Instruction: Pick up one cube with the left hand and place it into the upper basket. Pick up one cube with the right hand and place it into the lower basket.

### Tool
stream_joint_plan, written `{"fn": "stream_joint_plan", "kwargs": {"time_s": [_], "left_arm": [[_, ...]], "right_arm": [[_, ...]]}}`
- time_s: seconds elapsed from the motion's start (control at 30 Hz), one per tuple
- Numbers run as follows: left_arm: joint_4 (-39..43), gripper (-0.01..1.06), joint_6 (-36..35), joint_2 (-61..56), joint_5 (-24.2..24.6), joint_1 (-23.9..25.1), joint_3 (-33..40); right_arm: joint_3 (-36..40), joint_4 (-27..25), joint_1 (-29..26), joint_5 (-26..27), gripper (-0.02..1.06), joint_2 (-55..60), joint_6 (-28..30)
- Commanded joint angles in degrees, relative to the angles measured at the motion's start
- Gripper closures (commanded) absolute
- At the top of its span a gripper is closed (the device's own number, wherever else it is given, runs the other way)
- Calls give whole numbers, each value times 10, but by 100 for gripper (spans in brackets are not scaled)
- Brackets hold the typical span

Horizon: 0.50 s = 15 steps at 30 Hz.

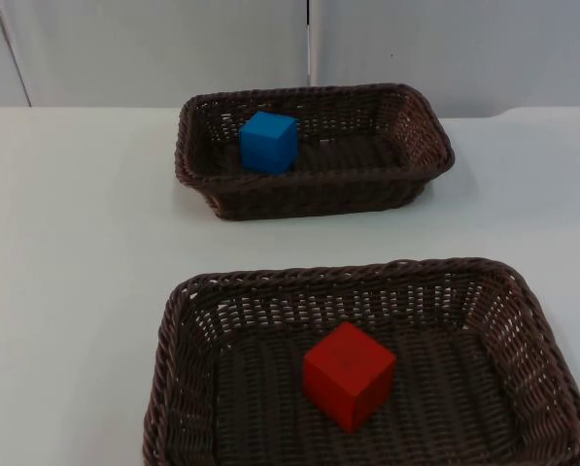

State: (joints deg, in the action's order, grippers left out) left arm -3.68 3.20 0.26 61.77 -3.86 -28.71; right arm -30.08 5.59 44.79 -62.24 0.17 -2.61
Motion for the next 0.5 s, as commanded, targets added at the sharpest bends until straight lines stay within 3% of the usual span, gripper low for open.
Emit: {"fn": "stream_joint_plan", "kwargs": {"time_s": [0.0, 0.47], "left_arm": [[3, 0, -1, -3, -1, 9, 3], [5, 0, -1, -3, -1, 40, 3]], "right_arm": [[5, -4, 0, 5, -1, -2, 4], [5, -4, 0, 5, -1, -2, 4]]}}
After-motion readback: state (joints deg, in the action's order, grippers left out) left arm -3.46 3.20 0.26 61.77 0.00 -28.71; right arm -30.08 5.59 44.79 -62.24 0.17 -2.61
